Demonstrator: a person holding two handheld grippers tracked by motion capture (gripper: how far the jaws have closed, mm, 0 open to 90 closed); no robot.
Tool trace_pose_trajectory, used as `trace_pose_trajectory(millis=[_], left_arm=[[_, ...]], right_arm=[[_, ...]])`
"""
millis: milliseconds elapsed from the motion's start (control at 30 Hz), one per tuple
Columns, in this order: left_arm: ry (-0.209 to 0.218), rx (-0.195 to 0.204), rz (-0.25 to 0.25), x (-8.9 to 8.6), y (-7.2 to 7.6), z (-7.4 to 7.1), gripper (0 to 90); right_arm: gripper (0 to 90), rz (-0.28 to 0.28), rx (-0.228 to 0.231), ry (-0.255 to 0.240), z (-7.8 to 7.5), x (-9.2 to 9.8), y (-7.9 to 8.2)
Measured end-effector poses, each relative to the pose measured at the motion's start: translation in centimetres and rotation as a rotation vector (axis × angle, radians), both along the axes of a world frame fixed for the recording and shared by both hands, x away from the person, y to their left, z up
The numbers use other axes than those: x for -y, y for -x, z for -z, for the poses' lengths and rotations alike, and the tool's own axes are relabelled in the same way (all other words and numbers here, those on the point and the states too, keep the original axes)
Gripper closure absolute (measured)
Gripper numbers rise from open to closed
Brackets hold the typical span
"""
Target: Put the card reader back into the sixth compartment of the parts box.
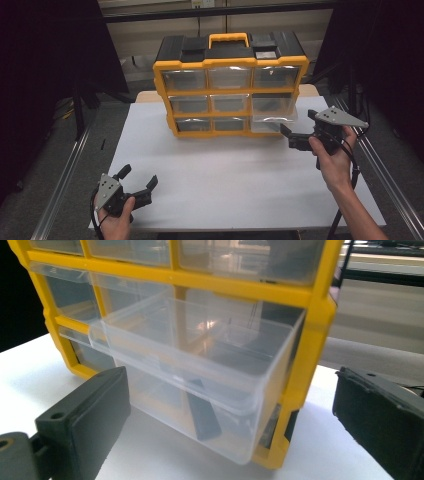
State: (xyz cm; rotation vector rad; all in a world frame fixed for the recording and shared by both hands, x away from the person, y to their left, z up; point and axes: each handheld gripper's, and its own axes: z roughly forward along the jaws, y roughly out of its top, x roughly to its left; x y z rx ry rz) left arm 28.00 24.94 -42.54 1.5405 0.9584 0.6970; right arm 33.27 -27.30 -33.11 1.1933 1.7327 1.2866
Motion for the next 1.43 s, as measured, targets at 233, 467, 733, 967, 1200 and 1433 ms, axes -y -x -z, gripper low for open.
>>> trace_pose_trajectory(millis=[233, 467, 733, 967, 1200, 1433], left_arm=[[-0.008, 0.0, 0.002, 0.1, 0.0, 0.0, 2.6], [0.0, 0.003, -0.006, 0.1, 0.1, 0.0, 2.6], [0.001, -0.003, -0.001, 0.1, 0.1, 0.0, 2.6], [0.005, -0.005, 0.005, 0.3, 0.2, 0.1, 2.6], [0.013, -0.003, -0.005, 0.2, 0.2, 0.1, 2.6], [0.014, -0.01, -0.015, 0.1, -0.1, 0.1, 2.6]], right_arm=[[1.7, 0.02, 0.018, -0.03, 2.0, 0.3, 0.9], [1.9, 0.039, 0.024, -0.022, 4.0, 0.4, 2.2], [1.8, 0.048, 0.046, -0.019, 5.8, 0.5, 3.8], [1.8, 0.058, 0.043, -0.022, 7.8, 0.8, 5.4], [1.6, 0.069, 0.022, -0.041, 9.7, 1.3, 6.2], [1.7, 0.045, -0.006, -0.033, 10.6, 1.2, 6.5]])
